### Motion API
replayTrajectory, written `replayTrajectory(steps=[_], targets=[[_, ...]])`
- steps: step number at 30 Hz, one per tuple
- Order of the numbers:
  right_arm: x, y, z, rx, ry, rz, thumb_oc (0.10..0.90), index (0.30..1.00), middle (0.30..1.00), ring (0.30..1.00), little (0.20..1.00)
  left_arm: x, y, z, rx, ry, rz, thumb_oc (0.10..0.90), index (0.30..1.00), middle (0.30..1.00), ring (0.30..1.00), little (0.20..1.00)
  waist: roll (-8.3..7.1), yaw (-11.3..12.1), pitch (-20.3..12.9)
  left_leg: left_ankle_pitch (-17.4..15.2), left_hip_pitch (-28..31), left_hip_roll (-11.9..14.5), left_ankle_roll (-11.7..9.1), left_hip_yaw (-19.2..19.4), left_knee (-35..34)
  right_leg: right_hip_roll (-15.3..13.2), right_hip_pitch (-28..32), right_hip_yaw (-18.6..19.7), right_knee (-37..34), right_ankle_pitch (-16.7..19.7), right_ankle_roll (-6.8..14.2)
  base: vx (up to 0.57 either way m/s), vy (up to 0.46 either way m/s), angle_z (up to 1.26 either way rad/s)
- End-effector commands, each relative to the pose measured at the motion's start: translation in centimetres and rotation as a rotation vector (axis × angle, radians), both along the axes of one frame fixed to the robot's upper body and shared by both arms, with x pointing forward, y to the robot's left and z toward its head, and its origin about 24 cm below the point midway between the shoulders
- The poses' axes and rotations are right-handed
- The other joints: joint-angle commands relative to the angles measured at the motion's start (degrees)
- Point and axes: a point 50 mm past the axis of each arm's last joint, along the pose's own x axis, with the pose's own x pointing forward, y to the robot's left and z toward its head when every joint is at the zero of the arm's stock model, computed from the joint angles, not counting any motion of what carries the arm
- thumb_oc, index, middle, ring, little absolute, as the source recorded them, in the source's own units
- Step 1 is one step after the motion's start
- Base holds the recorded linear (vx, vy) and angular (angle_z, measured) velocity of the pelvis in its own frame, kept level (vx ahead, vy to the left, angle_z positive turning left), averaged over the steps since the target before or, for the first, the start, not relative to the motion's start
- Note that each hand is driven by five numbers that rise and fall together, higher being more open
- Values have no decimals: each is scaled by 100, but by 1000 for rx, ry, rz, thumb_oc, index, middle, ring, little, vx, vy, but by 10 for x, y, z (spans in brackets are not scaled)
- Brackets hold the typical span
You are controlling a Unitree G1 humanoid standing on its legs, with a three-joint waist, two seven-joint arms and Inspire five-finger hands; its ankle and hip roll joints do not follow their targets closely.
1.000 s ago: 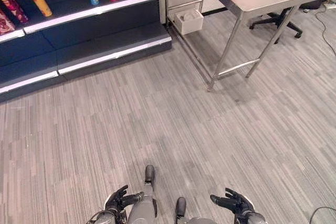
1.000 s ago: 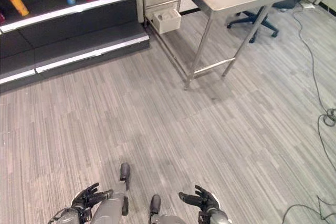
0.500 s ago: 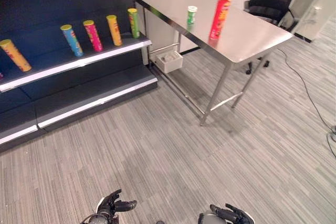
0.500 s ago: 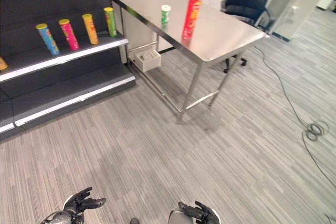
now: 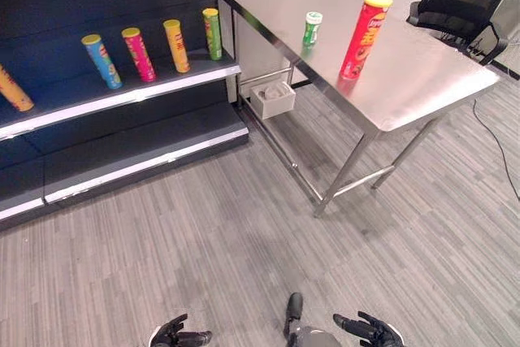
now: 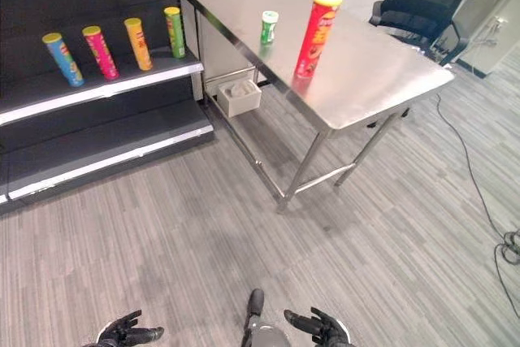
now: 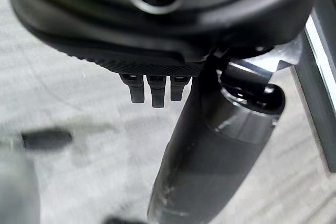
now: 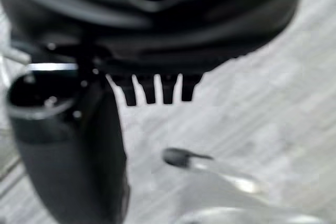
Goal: Put the goods on the table back onto the shelves and tidy them up.
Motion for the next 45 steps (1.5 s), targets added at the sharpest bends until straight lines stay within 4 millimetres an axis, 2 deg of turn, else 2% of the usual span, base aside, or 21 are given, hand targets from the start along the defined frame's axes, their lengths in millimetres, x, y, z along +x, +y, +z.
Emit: replayTrajectory(steps=[1, 2, 3, 4, 6, 9, 10, 11, 12, 13, 21, 22, 24, 25, 27, 29, 31, 32, 35, 40, 45], targets=[[14, -20, 13, -76, -60, 64, 800, 900, 900, 900, 900, 28, 15, 14, 42, -119, 7, 800, 900, 900, 900, 900, -72, 78, -112, 1134, -880, 319, 6, -121, 288, -467, 199, -50, 21, -214, 984, 234, -435, -40], [19, -15, 13, -71, -68, 90, 800, 900, 900, 900, 900, 33, 14, 16, 27, -139, 36, 800, 900, 900, 900, 900, -134, 186, 46, 1646, -1494, 468, -51, -241, 1668, -365, 493, -154, 21, -478, 730, 172, -359, -12], [19, -15, 13, -71, -68, 90, 800, 900, 900, 900, 900, 33, 14, 16, 27, -139, 36, 800, 900, 900, 900, 900, -136, 182, 42, 1648, -1499, 466, -50, -243, 1667, -367, 490, -156, 21, -478, 731, 222, -464, 8], [25, -11, 15, -69, -85, 109, 800, 900, 900, 900, 900, 35, 11, 16, 14, -150, 45, 800, 900, 900, 900, 900, -208, 271, 204, 1981, -1874, 749, -18, -45, 2467, -308, 718, -277, 21, -668, 553, 170, -284, 16], [27, -9, 15, -68, -87, 114, 800, 900, 900, 900, 900, 35, 10, 16, 6, -149, 46, 800, 900, 900, 900, 900, -179, 322, 244, 1944, -1947, 886, 12, 114, 2535, -223, 819, -283, 21, -795, 514, 163, -201, 11], [31, -6, 17, -60, -106, 113, 800, 900, 900, 900, 900, 33, 6, 14, -2, -139, 41, 800, 900, 900, 900, 900, -149, 383, 277, 1795, -2515, 875, 10, 506, 1974, -269, 967, -250, 21, -922, 566, 205, -2, -1], [30, -5, 17, -59, -108, 129, 800, 900, 900, 900, 900, 31, 3, 12, -1, -127, 23, 800, 900, 900, 900, 900, -40, 429, 262, 1750, -2723, 562, 33, 683, 422, -253, 1084, -145, 21, -1035, 673, 404, 154, 31], [27, -6, 16, -72, -98, 142, 800, 900, 900, 900, 900, 28, 2, 11, -2, -116, 20, 800, 900, 900, 900, 900, 66, 520, 213, 1957, -2757, 227, 65, 363, -613, -163, 1225, -80, 21, -1134, 699, 843, 241, -1], [19, -9, 13, -82, -72, 147, 800, 900, 900, 900, 900, 23, 1, 9, -2, -94, 3, 800, 900, 900, 900, 900, 215, 553, 163, 2419, -3014, 44, -188, 215, -1351, 47, 1583, 65, 21, -1354, 665, 696, 172, 1], [18, -8, 12, -78, -69, 146, 800, 900, 900, 900, 900, 21, 2, 8, -1, -89, 7, 800, 900, 900, 900, 900, 224, 566, 152, 2500, -2929, 62, -195, 270, -1351, 66, 1630, 116, 21, -1371, 658, 608, 136, -35], [3, -1, 2, -49, 1, 155, 800, 900, 900, 900, 900, 15, 9, 8, 15, -77, 35, 800, 900, 900, 900, 900, -75, 692, -210, 1919, -2303, -141, 309, 470, -1342, -393, 2005, 378, 239, -1507, 905, 262, 147, -72], [0, 0, 0, -52, 22, 155, 800, 900, 900, 900, 900, 19, 14, 10, 28, -86, 32, 800, 900, 900, 900, 900, -130, 703, -204, 1715, -2132, -251, 471, 526, -1351, -609, 1669, 428, 1060, -1420, 1059, 236, 310, -20], [1, -3, 1, -53, 17, 109, 800, 900, 900, 900, 900, 28, 20, 14, 54, -102, 15, 800, 900, 900, 900, 900, -139, 545, -10, 1488, -1804, -400, 686, 548, -1351, -869, 832, 594, 2564, -586, 1299, 127, 269, -18], [1, -4, 1, -53, 17, 108, 800, 900, 900, 900, 900, 28, 20, 14, 54, -102, 15, 800, 900, 900, 900, 900, -130, 552, -22, 1492, -1820, -387, 684, 553, -1351, -856, 818, 599, 2552, -570, 1295, -3, 133, -21], [4, -8, 4, -53, -13, 53, 800, 900, 900, 900, 900, 36, 25, 19, 69, -126, -3, 800, 900, 900, 900, 900, 24, 363, 181, 1355, -1651, -332, 760, 492, -1351, -926, 162, 619, 3476, -481, 1172, 78, 169, 22], [-2, -15, 4, -54, -7, -7, 800, 900, 900, 900, 900, 40, 28, 22, 85, -136, -9, 800, 900, 900, 900, 900, -31, 356, 143, 1105, -1488, -333, 634, 538, -1351, -1414, 226, 135, 2453, -712, 1199, 217, -10, 32], [-11, -25, 3, -81, 29, -38, 800, 900, 900, 900, 900, 37, 33, 21, 112, -109, -1, 800, 900, 900, 900, 900, -136, 287, 173, 1055, -1413, -289, 531, 495, -1351, -1354, 410, 53, 1040, -460, 1247, 185, -180, 12], [-17, -26, 1, -82, 52, -61, 800, 900, 900, 900, 900, 35, 32, 20, 106, -102, -16, 800, 900, 900, 900, 900, -189, 273, 115, 1069, -1394, -305, 536, 467, -1351, -1248, 552, 294, 915, -480, 1308, 189, -143, 5], [-26, -32, 0, -81, 68, -114, 800, 900, 900, 900, 900, 28, 31, 17, 93, -92, 1, 800, 900, 900, 900, 900, -296, 313, -65, 1078, -1362, -264, 485, 533, -1351, -1138, 776, 208, 470, -455, 1326, 144, -106, 8], [-54, -59, 4, -131, 120, -261, 800, 900, 900, 900, 900, 24, 29, 15, 79, -84, 16, 800, 900, 900, 900, 900, -280, 240, -193, 1060, -1319, -121, 366, 524, -1351, -974, 1081, 24, 91, -593, 1273, 80, -83, -15], [-54, -60, 4, -131, 120, -262, 800, 900, 900, 900, 900, 24, 29, 15, 78, -84, 15, 800, 900, 900, 900, 900, -277, 239, -192, 1059, -1317, -119, 364, 521, -1351, -972, 1085, 20, 88, -592, 1272, 0, 0, 0]])
